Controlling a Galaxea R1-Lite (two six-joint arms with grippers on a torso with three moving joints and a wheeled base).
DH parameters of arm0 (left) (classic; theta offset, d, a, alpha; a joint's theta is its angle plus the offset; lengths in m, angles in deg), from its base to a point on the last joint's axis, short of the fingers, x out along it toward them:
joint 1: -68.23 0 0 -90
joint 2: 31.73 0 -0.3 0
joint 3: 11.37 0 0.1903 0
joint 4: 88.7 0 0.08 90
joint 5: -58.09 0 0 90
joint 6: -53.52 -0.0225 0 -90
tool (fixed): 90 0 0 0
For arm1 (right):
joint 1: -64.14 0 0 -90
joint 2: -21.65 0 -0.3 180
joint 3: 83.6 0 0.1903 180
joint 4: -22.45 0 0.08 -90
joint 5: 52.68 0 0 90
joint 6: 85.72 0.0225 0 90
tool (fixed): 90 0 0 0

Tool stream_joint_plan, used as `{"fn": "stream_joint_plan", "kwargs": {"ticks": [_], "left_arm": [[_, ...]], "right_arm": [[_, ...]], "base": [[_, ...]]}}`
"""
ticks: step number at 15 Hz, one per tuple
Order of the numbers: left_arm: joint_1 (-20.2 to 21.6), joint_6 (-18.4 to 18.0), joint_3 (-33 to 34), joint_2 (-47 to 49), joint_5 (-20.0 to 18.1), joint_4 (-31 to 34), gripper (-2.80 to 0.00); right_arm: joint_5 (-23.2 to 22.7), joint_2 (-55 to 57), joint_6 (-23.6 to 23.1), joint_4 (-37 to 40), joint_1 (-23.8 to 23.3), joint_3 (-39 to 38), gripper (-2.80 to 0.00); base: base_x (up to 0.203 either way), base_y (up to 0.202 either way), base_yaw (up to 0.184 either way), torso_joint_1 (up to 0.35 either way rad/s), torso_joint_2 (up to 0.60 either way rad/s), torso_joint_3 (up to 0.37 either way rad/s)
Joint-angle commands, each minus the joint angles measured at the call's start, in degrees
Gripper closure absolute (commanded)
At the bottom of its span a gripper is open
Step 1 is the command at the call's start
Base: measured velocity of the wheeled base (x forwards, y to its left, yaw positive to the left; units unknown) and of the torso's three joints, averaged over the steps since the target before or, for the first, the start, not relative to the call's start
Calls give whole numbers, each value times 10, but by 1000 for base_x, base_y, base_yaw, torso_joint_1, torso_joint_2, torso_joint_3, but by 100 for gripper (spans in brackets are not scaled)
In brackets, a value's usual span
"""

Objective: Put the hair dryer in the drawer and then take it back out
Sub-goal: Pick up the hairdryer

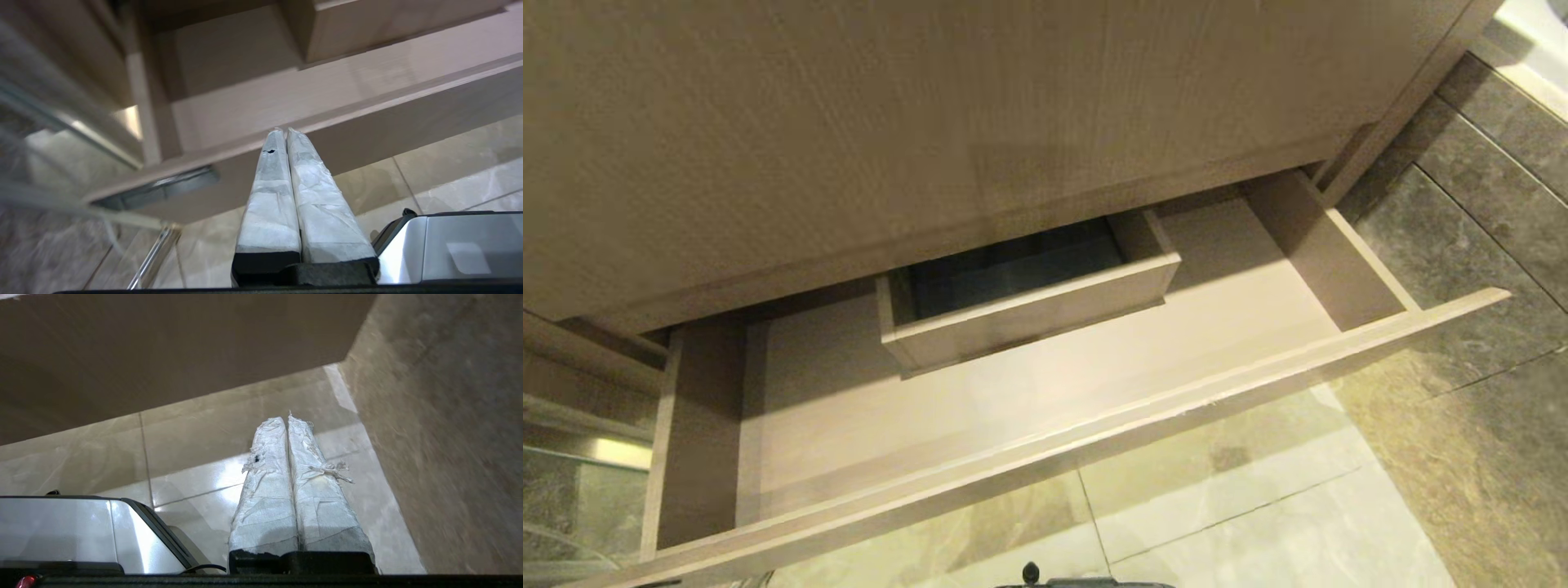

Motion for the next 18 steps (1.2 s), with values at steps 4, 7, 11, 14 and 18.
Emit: {"fn": "stream_joint_plan", "kwargs": {"ticks": [4, 7, 11, 14, 18], "left_arm": [[0, 0, 0, 1, 0, 0, 0], [0, 0, -1, 0, 0, 0, 0], [0, 0, -1, 1, 0, 0, 0], [0, 0, 0, 0, 0, 0, 0], [0, 0, -1, 0, 0, 0, 0]], "right_arm": [[-1, 0, 0, 0, 0, 0, 0], [-1, 0, -1, 0, 0, 0, 0], [-2, 0, -3, 1, 0, 0, 0], [-2, 0, -2, 1, 0, 0, 0], [-2, 0, -1, 1, 0, 0, 0]], "base": [[-2, 3, -18, 0, 1, 1], [0, 0, 0, 0, 0, 0], [0, 0, 0, 0, 0, 0], [0, 0, 0, 0, 0, 0], [0, 0, 0, 114, -90, -36]]}}
